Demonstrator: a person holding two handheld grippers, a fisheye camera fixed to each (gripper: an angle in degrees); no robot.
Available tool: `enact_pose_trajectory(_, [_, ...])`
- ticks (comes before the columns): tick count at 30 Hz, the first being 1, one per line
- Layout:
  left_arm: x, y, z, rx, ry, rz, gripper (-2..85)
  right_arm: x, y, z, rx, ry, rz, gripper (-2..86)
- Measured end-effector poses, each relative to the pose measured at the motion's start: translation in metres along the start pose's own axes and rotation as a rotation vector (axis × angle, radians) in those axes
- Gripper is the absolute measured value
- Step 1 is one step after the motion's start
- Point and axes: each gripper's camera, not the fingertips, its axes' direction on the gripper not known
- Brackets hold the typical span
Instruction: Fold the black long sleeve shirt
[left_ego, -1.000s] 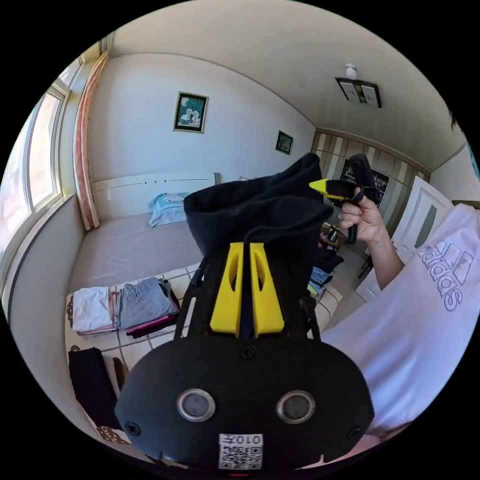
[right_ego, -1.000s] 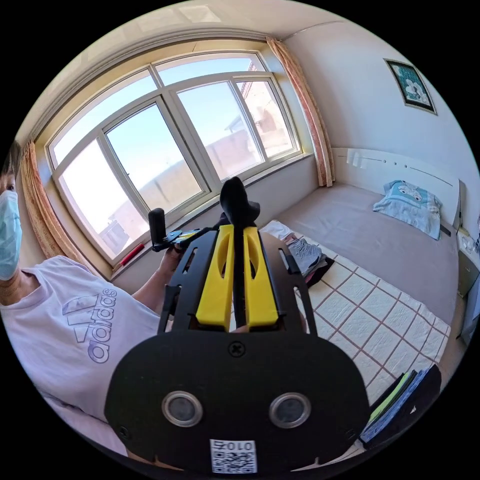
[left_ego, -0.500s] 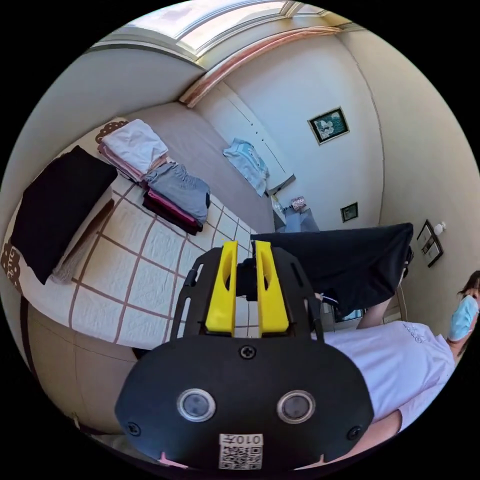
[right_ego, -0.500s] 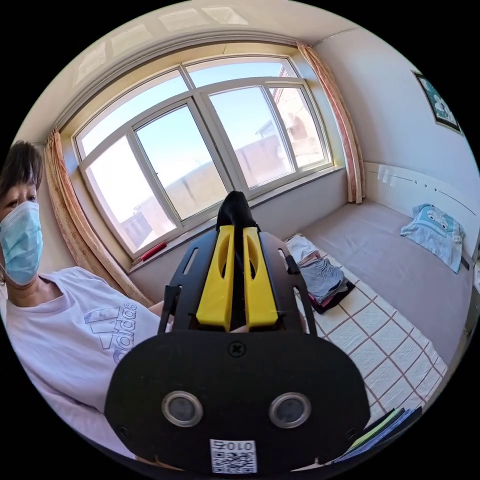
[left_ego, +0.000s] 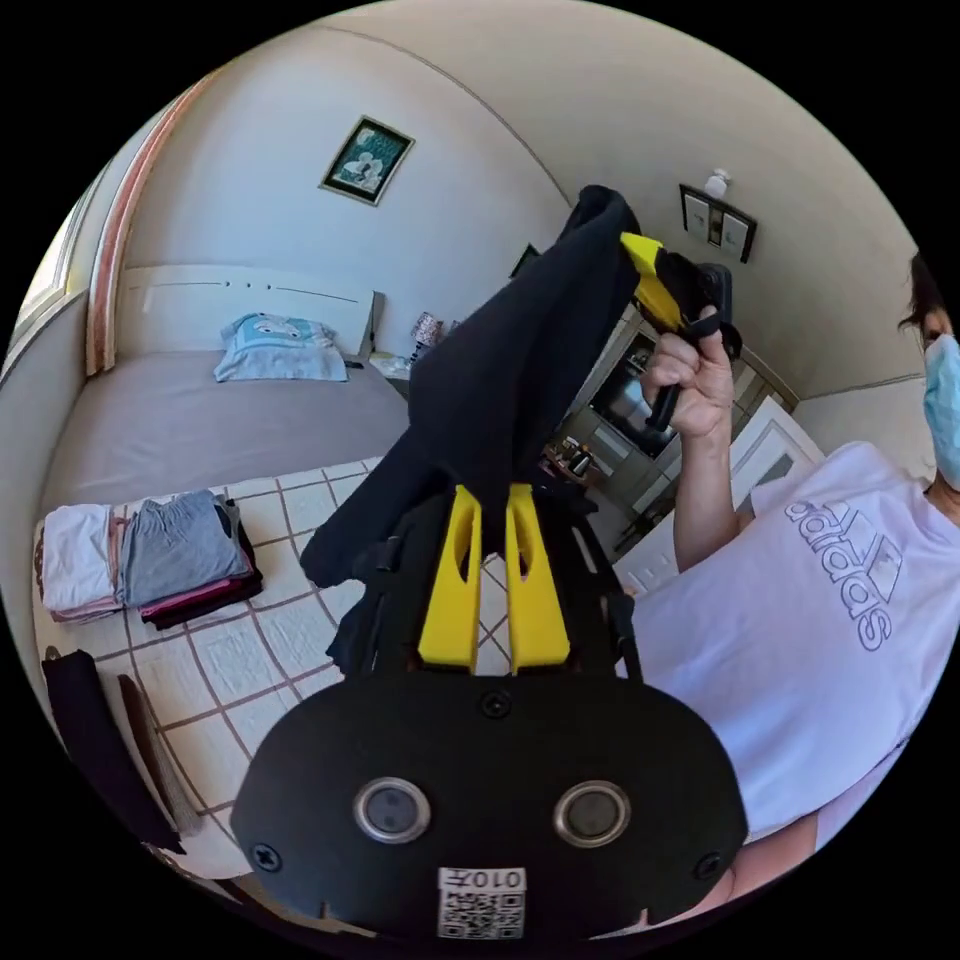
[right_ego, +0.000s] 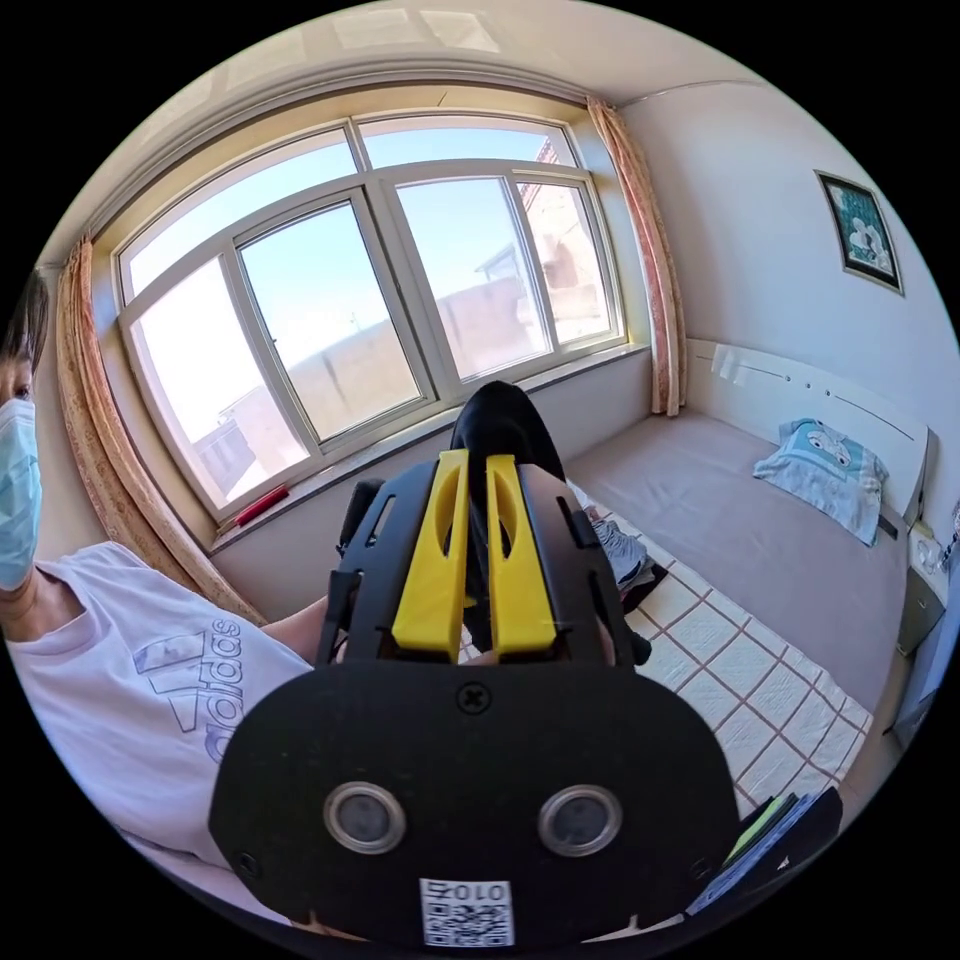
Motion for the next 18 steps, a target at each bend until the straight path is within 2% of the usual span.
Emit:
enact_pose_trajectory(2, [-0.015, -0.003, 0.004, 0.035, 0.122, -0.092, 4.2, 0.003, 0.006, -0.009, 0.022, 0.043, 0.017, 4.9])
enact_pose_trajectory(5, [-0.020, -0.011, -0.011, 0.111, 0.246, -0.121, 2.6, 0.024, 0.025, -0.029, 0.047, 0.110, 0.099, 4.9])
enact_pose_trajectory(8, [-0.022, -0.031, -0.025, 0.143, 0.383, -0.153, 2.0, 0.050, 0.054, -0.034, 0.028, 0.054, 0.183, 5.0])
enact_pose_trajectory(10, [-0.011, -0.052, -0.031, 0.137, 0.409, -0.104, 2.0, 0.060, 0.068, -0.025, -0.031, 0.026, 0.213, 5.2])
enact_pose_trajectory(12, [0.011, -0.079, -0.034, 0.044, 0.357, 0.004, 1.9, 0.065, 0.077, -0.003, -0.194, 0.029, 0.183, 5.7])
enact_pose_trajectory(14, [0.055, -0.113, -0.027, -0.170, 0.167, 0.201, 2.0, 0.057, 0.079, 0.002, -0.265, 0.129, 0.132, 6.9])
enact_pose_trajectory(16, [0.083, -0.129, -0.014, -0.334, 0.010, 0.305, 2.1, 0.039, 0.074, -0.009, -0.229, 0.214, 0.034, 14.8])
enact_pose_trajectory(18, [0.102, -0.136, 0.006, -0.457, -0.096, 0.350, 2.1, 0.001, 0.057, -0.032, -0.078, 0.205, -0.141, 18.9])
